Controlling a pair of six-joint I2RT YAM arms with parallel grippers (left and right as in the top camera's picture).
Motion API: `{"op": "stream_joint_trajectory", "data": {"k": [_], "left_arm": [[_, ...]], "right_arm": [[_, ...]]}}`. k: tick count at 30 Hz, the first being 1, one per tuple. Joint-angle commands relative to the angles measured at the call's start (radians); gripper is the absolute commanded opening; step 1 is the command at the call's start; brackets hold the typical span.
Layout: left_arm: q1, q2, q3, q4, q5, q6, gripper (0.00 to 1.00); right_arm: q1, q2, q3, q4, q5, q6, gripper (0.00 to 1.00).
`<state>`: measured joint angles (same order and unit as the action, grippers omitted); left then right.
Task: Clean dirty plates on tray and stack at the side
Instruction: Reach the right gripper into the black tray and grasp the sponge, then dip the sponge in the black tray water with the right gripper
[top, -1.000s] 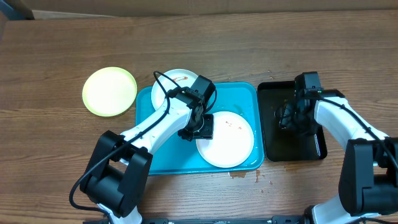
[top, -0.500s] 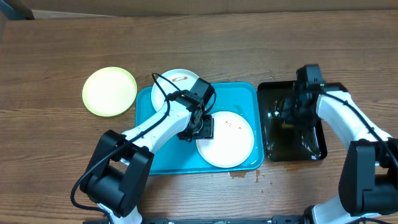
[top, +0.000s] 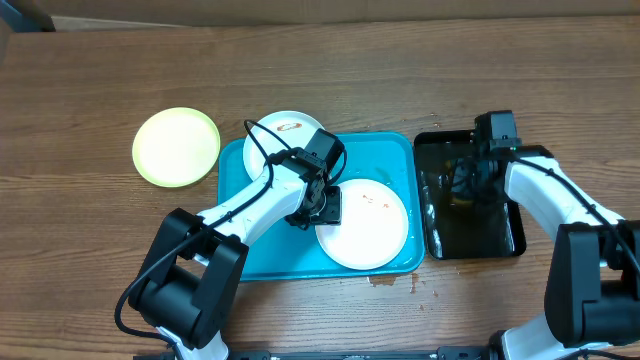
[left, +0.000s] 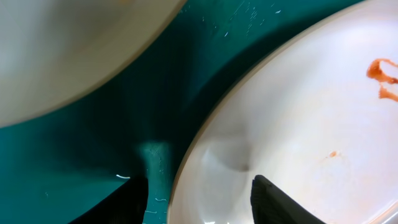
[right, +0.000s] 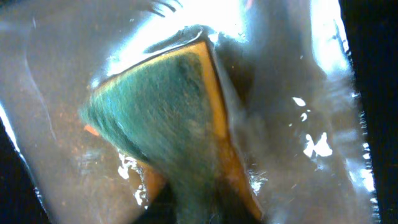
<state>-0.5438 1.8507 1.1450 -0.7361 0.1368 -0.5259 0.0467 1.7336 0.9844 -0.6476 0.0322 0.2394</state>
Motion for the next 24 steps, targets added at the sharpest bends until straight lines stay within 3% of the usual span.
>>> {"op": "stream_joint_trajectory", "data": {"k": [1,4,7,10,13,15,19,24], "left_arm": [[-0.006,0.01,-0.008,0.015,-0.018,-0.005,0.51],[-0.006,0.01,-0.008,0.032,-0.029,0.001,0.45],[-0.006,0.01,-0.008,0.037,-0.06,0.016,0.45],[-0.006,0.01,-0.008,0.038,-0.07,0.065,0.49],[-0.006,0.01,-0.008,0.038,-0.069,0.093,0.56],[-0.006,0.01,-0.008,0.036,-0.065,0.093,0.61],[-0.006,0.01,-0.01,0.014,-0.004,0.061,0.62],[-0.006,0.01,-0.011,-0.05,0.058,0.027,0.4]], "right_arm": [[0.004,-0.004,-0.022,-0.021,-0.04,0.0,0.04],[0.003,-0.008,0.018,-0.115,-0.14,0.0,0.08],[0.003,-0.008,0.079,-0.214,-0.153,0.0,0.38],[0.003,-0.008,0.116,-0.258,-0.111,0.0,0.46],[0.003,-0.006,0.116,-0.215,-0.044,-0.001,0.61],[0.003,-0.005,0.116,-0.185,-0.012,-0.001,0.63],[0.003,-0.005,0.114,-0.169,-0.006,0.0,0.63],[0.003,-0.005,0.088,-0.147,-0.006,0.0,0.61]]}}
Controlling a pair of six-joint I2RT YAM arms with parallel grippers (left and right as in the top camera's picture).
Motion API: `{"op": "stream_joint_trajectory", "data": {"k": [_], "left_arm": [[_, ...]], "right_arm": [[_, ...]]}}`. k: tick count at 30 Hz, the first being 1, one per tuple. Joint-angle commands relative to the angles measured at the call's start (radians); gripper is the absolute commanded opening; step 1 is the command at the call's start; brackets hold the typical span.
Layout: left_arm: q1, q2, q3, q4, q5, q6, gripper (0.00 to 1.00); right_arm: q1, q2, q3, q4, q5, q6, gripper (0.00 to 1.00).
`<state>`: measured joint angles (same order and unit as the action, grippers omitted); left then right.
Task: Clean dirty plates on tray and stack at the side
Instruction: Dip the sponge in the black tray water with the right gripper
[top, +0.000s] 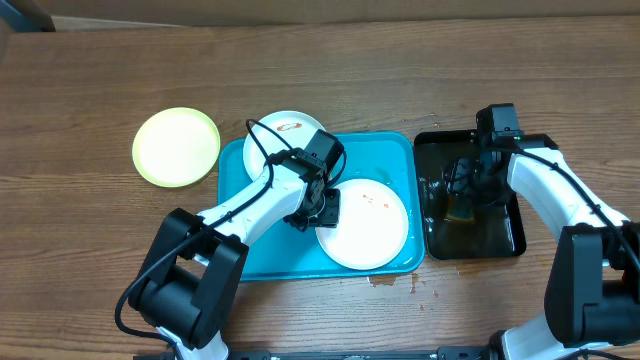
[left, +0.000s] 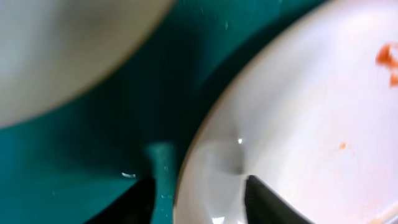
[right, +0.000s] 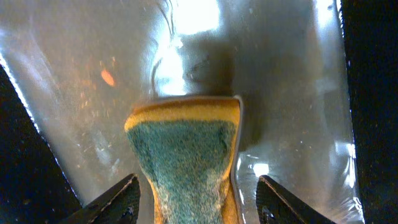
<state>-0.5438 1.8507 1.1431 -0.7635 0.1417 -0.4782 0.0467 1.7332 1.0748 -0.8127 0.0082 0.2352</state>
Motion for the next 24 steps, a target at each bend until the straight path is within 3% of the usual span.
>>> {"op": "stream_joint_trajectory", "data": {"k": [1,5,9,14,15,17,18,20,24], "left_arm": [[-0.006,0.01,-0.009,-0.032,0.057,-0.02,0.35],[-0.005,0.01,-0.009,-0.043,-0.016,-0.015,0.11],[0.004,0.01,-0.008,-0.009,-0.129,-0.002,0.06],[0.018,0.01,-0.005,0.054,-0.157,0.13,0.18],[0.021,0.01,-0.002,0.058,-0.157,0.151,0.24],[0.022,0.01,0.008,0.051,-0.156,0.168,0.5],[0.022,0.01,0.019,0.03,-0.15,0.168,0.55],[0.022,0.01,0.044,-0.027,-0.114,0.163,0.58],[0.022,0.01,0.064,-0.137,0.012,0.09,0.51]], "right_arm": [[0.004,-0.005,-0.01,0.029,0.018,0.004,0.61],[0.004,-0.005,-0.03,0.078,0.018,0.003,0.6],[0.004,-0.005,-0.03,0.093,0.017,0.0,0.58],[0.004,-0.005,-0.03,0.078,0.016,0.0,0.57],[0.004,-0.005,-0.03,0.075,0.016,0.0,0.57],[0.004,-0.005,-0.03,0.072,0.017,0.0,0.57],[0.004,-0.005,-0.03,0.071,0.017,0.0,0.57],[0.004,-0.005,-0.03,0.071,0.017,0.0,0.57],[0.004,-0.005,-0.03,0.069,0.018,0.0,0.57]]}}
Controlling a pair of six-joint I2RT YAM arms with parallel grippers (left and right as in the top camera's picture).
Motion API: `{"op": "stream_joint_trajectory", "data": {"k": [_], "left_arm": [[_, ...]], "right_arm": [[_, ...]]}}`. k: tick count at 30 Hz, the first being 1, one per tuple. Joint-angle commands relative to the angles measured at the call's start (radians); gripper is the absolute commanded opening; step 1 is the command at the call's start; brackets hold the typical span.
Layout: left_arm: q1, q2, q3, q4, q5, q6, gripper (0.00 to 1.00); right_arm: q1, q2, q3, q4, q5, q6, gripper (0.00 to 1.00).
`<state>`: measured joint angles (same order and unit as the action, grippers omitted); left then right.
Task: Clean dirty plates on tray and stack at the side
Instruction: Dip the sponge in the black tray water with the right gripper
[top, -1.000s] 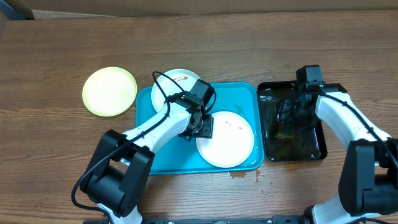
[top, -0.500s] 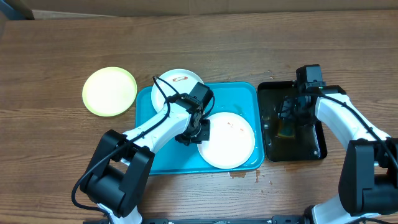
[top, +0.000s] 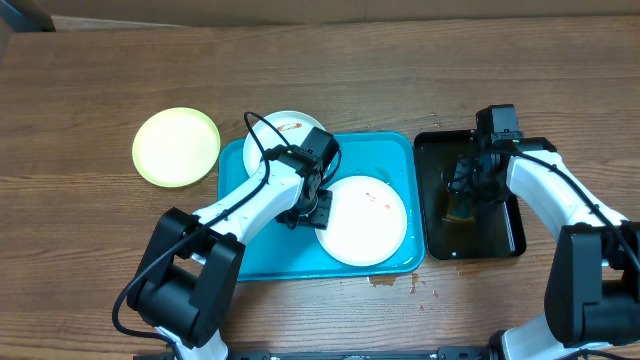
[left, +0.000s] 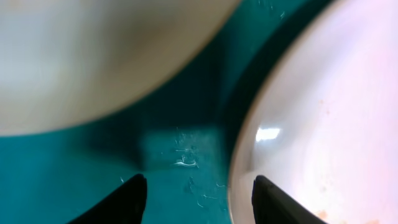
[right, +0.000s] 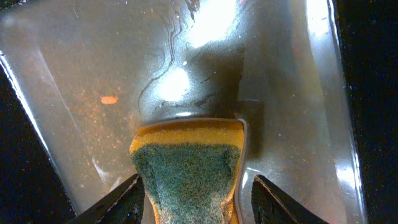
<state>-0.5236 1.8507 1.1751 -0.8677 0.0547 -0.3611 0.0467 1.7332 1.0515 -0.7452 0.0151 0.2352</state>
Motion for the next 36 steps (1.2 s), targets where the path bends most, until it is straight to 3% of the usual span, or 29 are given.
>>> {"op": "stream_joint_trajectory", "data": {"k": [1,4,8,16,22,32,33,35,36], "left_arm": [[0.002,0.01,0.031,-0.05,0.118,-0.049,0.48],[-0.013,0.01,0.024,-0.059,0.115,-0.079,0.37],[-0.022,0.01,0.021,-0.021,0.048,-0.08,0.04],[-0.017,0.01,0.021,0.041,-0.073,-0.023,0.04],[-0.012,0.01,0.021,0.042,-0.111,-0.019,0.13],[-0.007,0.01,0.021,0.033,0.021,-0.02,0.29],[-0.007,0.01,0.021,0.032,0.029,-0.02,0.3],[-0.007,0.01,0.022,0.028,0.049,-0.02,0.38],[-0.007,0.01,0.021,0.026,0.056,-0.02,0.44]], "right_arm": [[0.004,-0.005,-0.007,0.0,0.01,0.0,0.57],[0.004,-0.005,-0.007,-0.001,0.01,0.0,0.57],[0.006,-0.005,-0.007,-0.011,0.009,0.0,0.61],[0.006,-0.005,-0.007,-0.026,0.006,0.0,0.61],[0.006,-0.005,-0.007,-0.002,-0.011,0.001,0.61],[0.005,-0.005,-0.054,0.063,-0.016,0.0,0.65],[0.005,-0.005,-0.063,0.082,-0.016,0.0,0.57],[0.005,-0.005,-0.072,0.114,-0.016,0.0,0.15],[0.005,-0.005,-0.072,0.121,-0.016,0.0,0.04]]}}
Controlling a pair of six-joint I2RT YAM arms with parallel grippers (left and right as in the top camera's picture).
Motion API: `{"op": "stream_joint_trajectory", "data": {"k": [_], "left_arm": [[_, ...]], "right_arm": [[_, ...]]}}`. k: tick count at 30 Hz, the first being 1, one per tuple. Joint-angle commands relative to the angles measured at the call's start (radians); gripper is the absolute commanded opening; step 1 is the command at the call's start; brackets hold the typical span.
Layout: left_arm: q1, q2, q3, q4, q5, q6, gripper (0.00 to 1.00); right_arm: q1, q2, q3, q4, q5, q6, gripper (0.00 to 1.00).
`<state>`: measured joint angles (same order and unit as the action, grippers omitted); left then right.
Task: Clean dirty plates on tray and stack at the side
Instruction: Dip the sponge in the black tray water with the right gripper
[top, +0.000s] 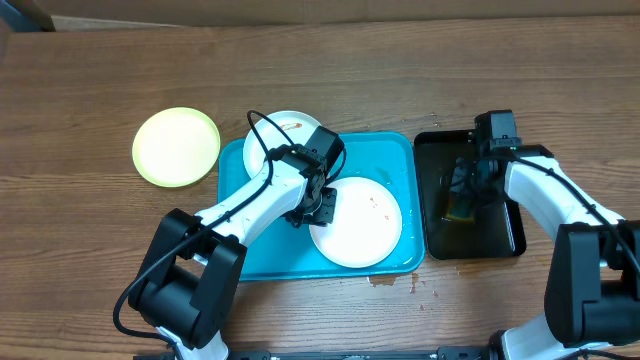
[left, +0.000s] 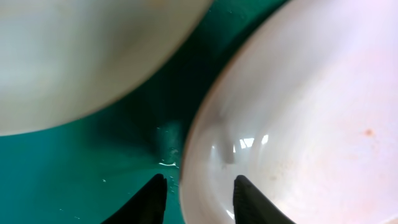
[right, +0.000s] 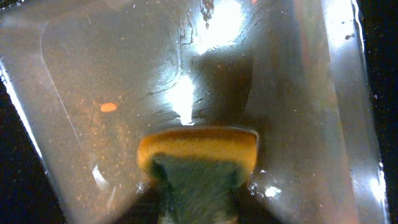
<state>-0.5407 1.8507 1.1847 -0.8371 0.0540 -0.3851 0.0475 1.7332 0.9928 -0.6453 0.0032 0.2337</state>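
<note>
A white plate (top: 358, 222) with faint orange smears lies on the teal tray (top: 380, 150). My left gripper (top: 320, 206) is at its left rim. In the left wrist view that gripper (left: 199, 200) has one finger outside the plate (left: 298, 112) and one inside, drawn close on the rim. A second white plate (top: 280, 138) with a red smear overlaps the tray's far left corner. A yellow-green plate (top: 176, 146) sits on the table to the left. My right gripper (top: 470, 188) is in the black tub (top: 515, 240), shut (right: 198, 208) on the yellow-and-green sponge (right: 198, 146).
The tub holds murky water with orange specks (right: 109, 107). Small spills mark the table (top: 385, 280) in front of the tray. The tray and tub stand side by side with a narrow gap.
My left jaws have narrowed around the plate's rim and the plate has shifted slightly left. My right fingers, then open beside the sponge, are now pinched on it.
My left gripper stood open astride the plate's left rim while the right held the sponge in the tub's water. The right then stood open with the sponge between its fingers. Now both are closed, left on the plate, right on the sponge.
</note>
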Motion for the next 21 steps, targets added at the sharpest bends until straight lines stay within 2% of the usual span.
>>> {"op": "stream_joint_trajectory", "data": {"k": [1,2,3,5,6,9,11,13,14,16,17,18,19,21], "left_arm": [[0.01,0.01,0.012,-0.009,0.07,0.004,0.48],[0.01,0.01,0.012,-0.015,0.077,0.003,0.55],[0.01,0.01,0.012,-0.022,0.079,0.002,0.6],[0.01,0.01,0.012,-0.036,0.077,-0.001,0.61],[0.01,0.01,0.012,-0.041,0.077,-0.003,0.59],[0.01,0.01,0.012,-0.043,0.077,-0.008,0.52],[0.01,0.01,0.012,-0.041,0.077,-0.024,0.51],[0.01,0.01,0.012,-0.036,0.077,-0.042,0.5],[0.01,0.01,0.012,-0.032,0.077,-0.049,0.49],[0.01,0.01,0.012,-0.023,0.077,-0.071,0.47],[0.01,0.01,0.012,-0.022,0.077,-0.084,0.47],[0.01,0.01,0.012,-0.023,0.077,-0.101,0.49],[0.01,0.01,0.012,-0.025,0.077,-0.118,0.5],[0.01,0.01,0.012,-0.027,0.077,-0.15,0.52]], "right_arm": [[0.005,-0.005,-0.01,0.025,-0.004,0.001,0.04],[0.005,-0.005,-0.003,0.023,-0.004,0.001,0.08],[0.003,-0.005,0.008,0.013,-0.004,0.001,0.24],[0.002,-0.005,0.035,-0.025,-0.004,0.001,0.36],[0.002,-0.005,0.048,-0.05,-0.005,0.002,0.45],[0.002,-0.005,0.058,-0.118,-0.005,0.002,0.62],[0.002,-0.005,0.053,-0.146,-0.005,0.002,0.64],[0.003,-0.005,0.042,-0.153,-0.005,0.002,0.61],[0.003,-0.005,0.037,-0.148,-0.004,0.002,0.56],[0.003,-0.005,0.022,-0.129,-0.005,0.002,0.37],[0.003,-0.005,0.016,-0.119,-0.005,0.002,0.2],[0.003,-0.005,0.01,-0.114,-0.006,0.003,0.09],[0.003,-0.005,0.007,-0.109,-0.025,0.002,0.04],[0.003,-0.005,0.008,-0.107,-0.086,-0.006,0.04]]}}
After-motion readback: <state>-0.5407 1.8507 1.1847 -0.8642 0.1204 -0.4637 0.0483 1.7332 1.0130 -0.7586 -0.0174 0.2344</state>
